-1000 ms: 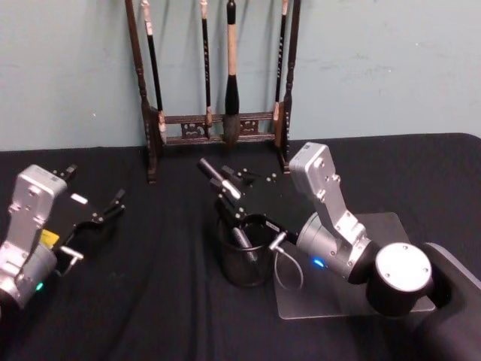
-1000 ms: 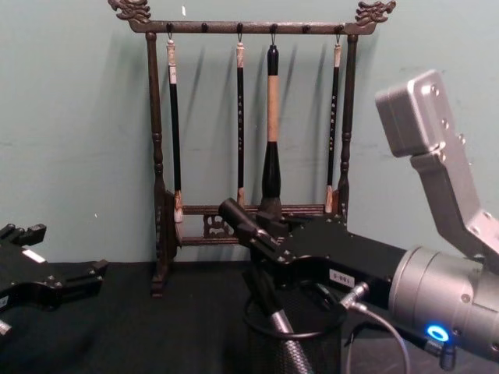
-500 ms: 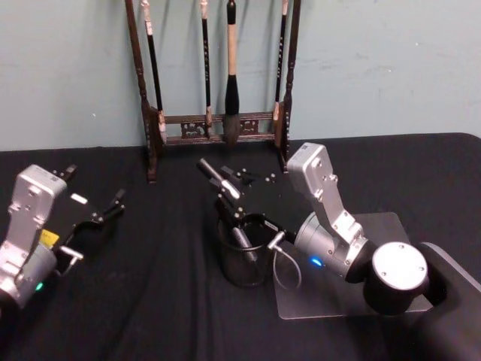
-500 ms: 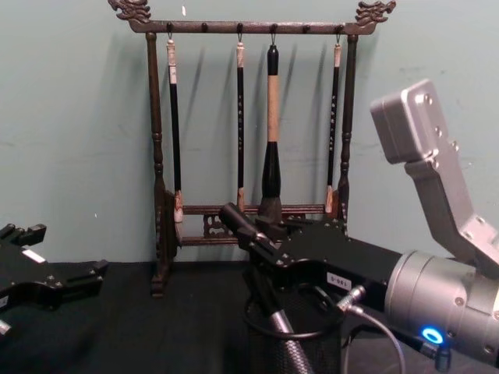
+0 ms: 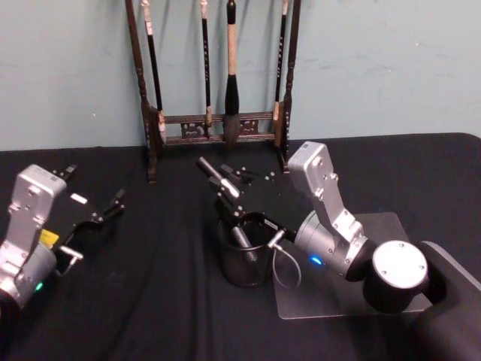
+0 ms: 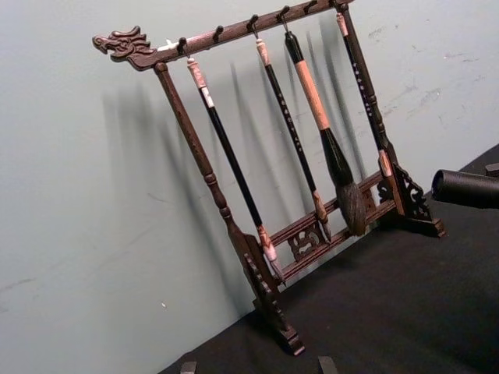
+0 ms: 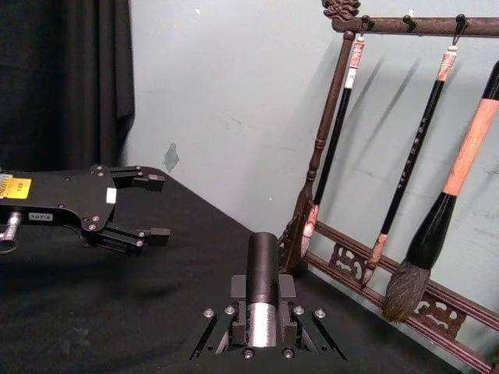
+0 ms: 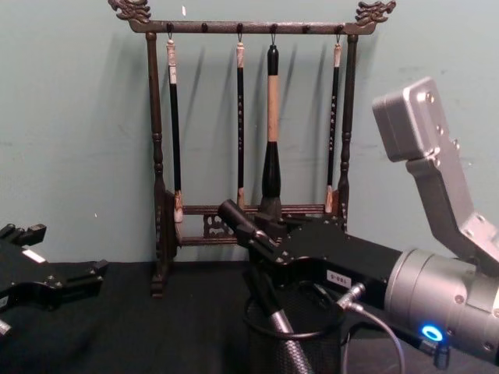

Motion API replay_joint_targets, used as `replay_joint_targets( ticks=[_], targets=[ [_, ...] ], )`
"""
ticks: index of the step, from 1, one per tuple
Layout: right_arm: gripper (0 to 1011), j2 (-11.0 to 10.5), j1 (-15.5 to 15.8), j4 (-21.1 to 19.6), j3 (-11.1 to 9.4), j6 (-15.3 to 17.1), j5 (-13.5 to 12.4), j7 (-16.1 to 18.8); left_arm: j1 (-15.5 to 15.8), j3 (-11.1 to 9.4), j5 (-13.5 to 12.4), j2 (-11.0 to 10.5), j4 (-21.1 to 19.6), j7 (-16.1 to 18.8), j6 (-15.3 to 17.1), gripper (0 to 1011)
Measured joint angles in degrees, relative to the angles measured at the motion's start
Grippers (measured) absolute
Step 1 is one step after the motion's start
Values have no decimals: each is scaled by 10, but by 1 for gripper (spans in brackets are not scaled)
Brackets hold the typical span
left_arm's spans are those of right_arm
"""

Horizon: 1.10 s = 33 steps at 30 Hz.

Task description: Pick up the water-based marker from the table and place it into the pen holder.

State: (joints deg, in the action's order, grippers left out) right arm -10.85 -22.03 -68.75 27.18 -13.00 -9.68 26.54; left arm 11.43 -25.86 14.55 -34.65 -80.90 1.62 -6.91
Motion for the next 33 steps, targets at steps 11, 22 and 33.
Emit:
replay_joint_targets(
  ticks=[11, 22, 33],
  targets=[
    [533, 0, 1, -1, 0, 0, 0, -1, 0, 0, 0, 0, 0, 0, 0, 1009],
    [953, -2, 4, -6, -1, 3, 0, -3, 0, 0, 0, 0, 0, 0, 0, 1009],
    [1002, -19, 47, -63, -21, 35, 0, -38, 0, 0, 0, 0, 0, 0, 0, 1009]
  ],
)
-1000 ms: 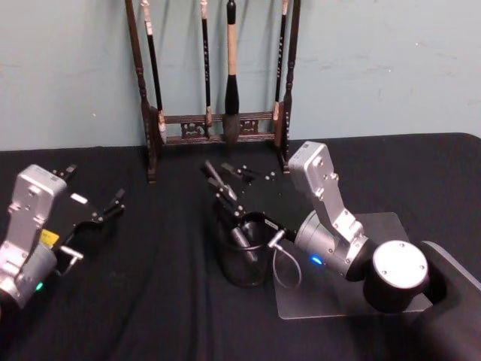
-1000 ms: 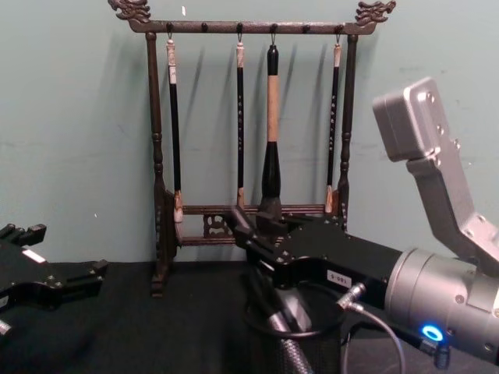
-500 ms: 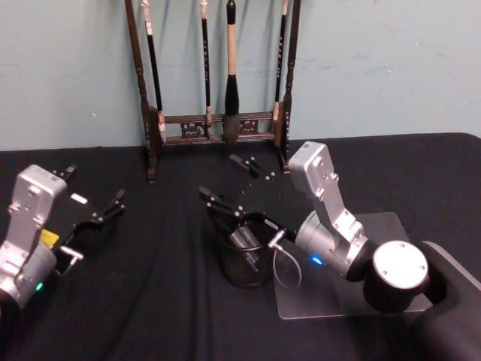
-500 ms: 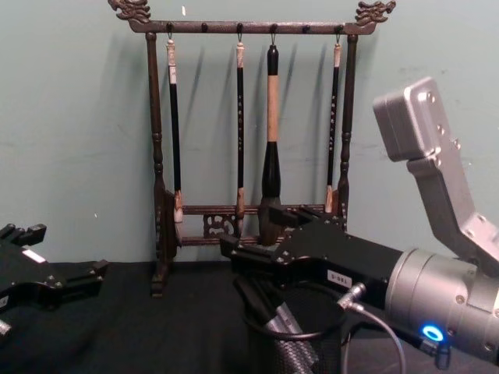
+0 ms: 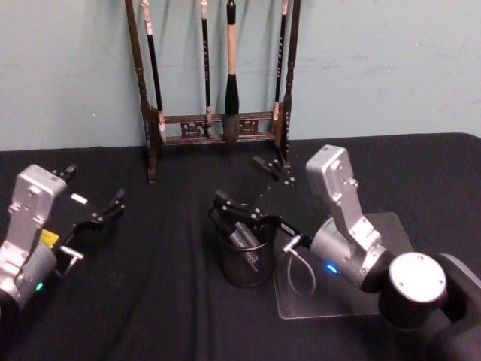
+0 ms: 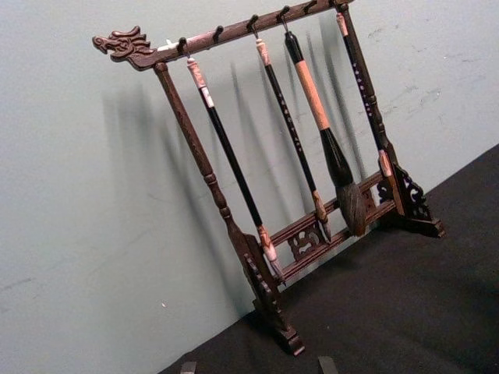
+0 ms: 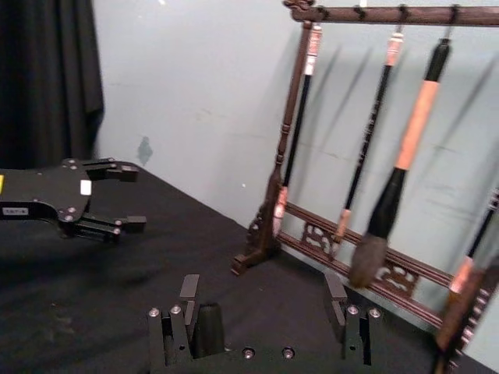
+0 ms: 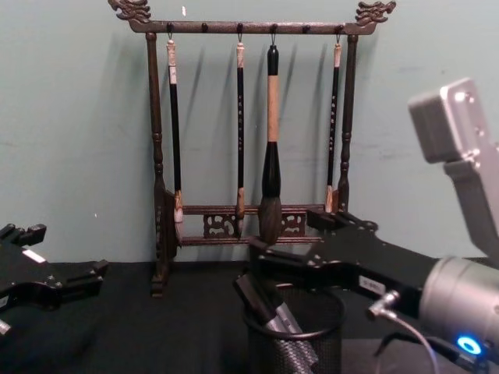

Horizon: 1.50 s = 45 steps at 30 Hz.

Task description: Pick up the water-based marker from the table and place it into the pen holder.

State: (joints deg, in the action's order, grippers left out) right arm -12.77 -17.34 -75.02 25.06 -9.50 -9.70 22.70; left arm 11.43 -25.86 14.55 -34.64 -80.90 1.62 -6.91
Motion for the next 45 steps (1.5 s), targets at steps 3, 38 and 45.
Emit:
replay_joint_targets(
  ticks=[3, 38, 45],
  targets=[
    [1002, -5, 14, -14, -7, 2, 4, -14, 0, 0, 0, 0, 0, 0, 0, 1009],
    [1002, 34, 142, -52, -124, -29, 39, -126, 0, 0, 0, 0, 0, 0, 0, 1009],
    [1002, 43, 144, -40, -134, -28, 39, -122, 0, 0, 0, 0, 0, 0, 0, 1009]
  ],
)
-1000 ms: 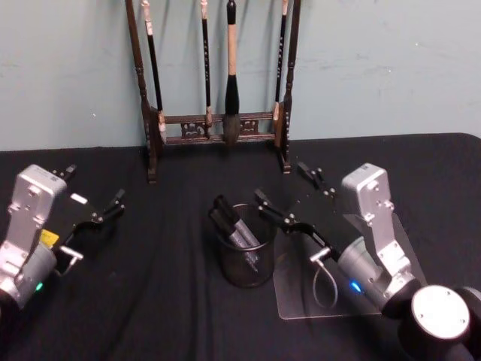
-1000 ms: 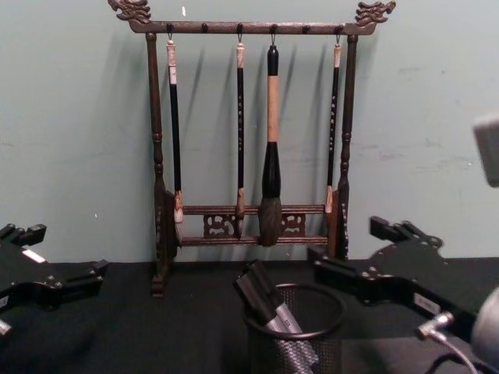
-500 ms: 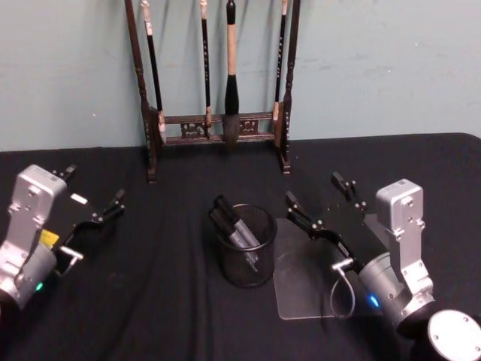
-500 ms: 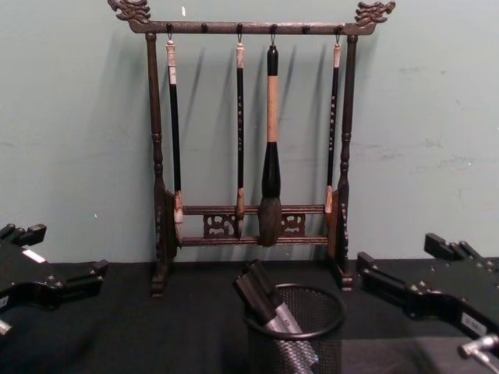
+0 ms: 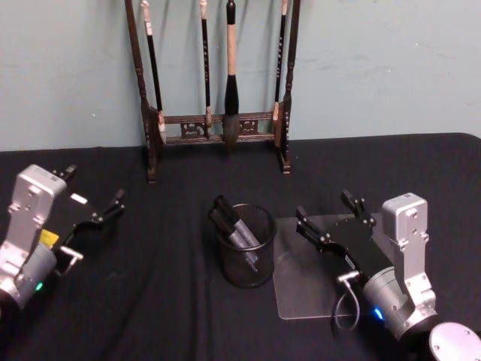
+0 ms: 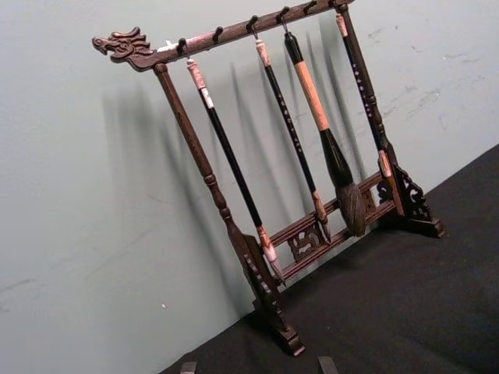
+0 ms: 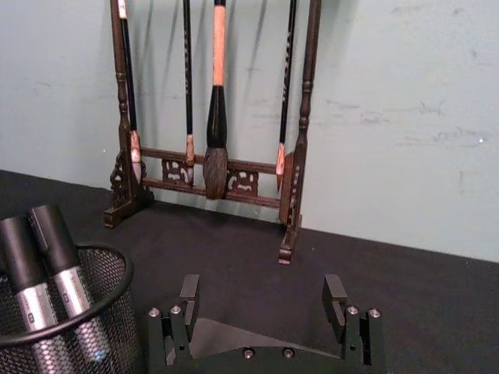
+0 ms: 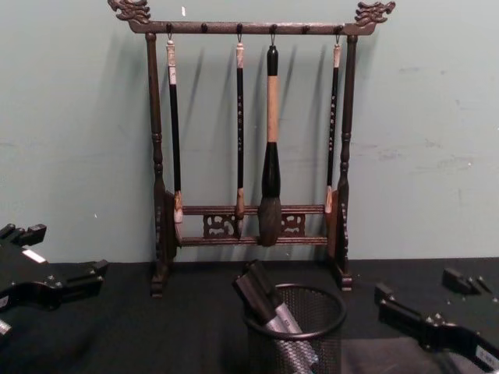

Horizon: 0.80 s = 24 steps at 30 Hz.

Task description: Pick up the water-based marker from the table and place it into the pen holder.

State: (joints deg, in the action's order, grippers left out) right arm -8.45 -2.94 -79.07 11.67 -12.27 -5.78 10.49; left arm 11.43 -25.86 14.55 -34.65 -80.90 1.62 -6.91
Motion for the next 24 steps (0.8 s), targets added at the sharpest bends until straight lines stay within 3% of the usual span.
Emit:
replay_joint_targets(
  ticks=[24],
  targets=[
    [1002, 1, -1, 2, 0, 1, -1, 2, 0, 0, 0, 0, 0, 0, 0, 1009]
  ],
)
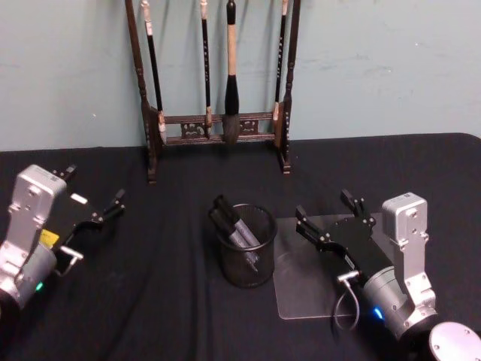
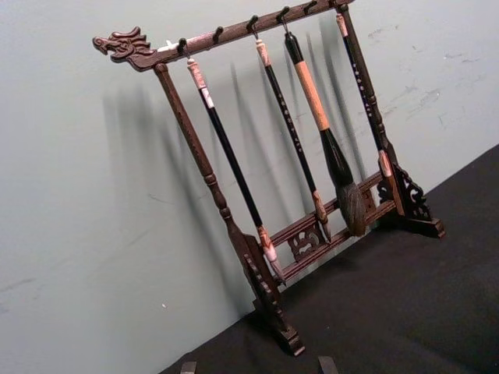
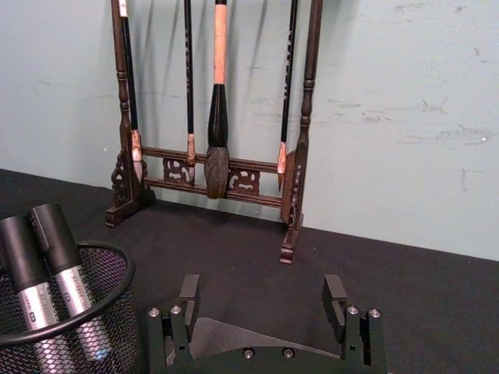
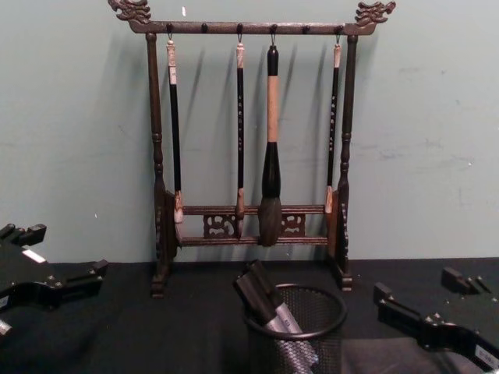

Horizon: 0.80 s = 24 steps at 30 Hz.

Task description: Pick up the water-based marker from the table and place it into the pen holder.

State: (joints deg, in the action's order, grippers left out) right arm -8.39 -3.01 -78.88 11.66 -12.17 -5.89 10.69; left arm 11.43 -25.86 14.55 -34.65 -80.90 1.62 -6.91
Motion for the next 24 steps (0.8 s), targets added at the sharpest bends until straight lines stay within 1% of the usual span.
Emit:
replay_joint_targets(
  ticks=[24],
  targets=[
    [1002, 0, 0, -1, 0, 0, 0, 0, 0, 0, 0, 0, 0, 0, 0, 1009]
  ],
)
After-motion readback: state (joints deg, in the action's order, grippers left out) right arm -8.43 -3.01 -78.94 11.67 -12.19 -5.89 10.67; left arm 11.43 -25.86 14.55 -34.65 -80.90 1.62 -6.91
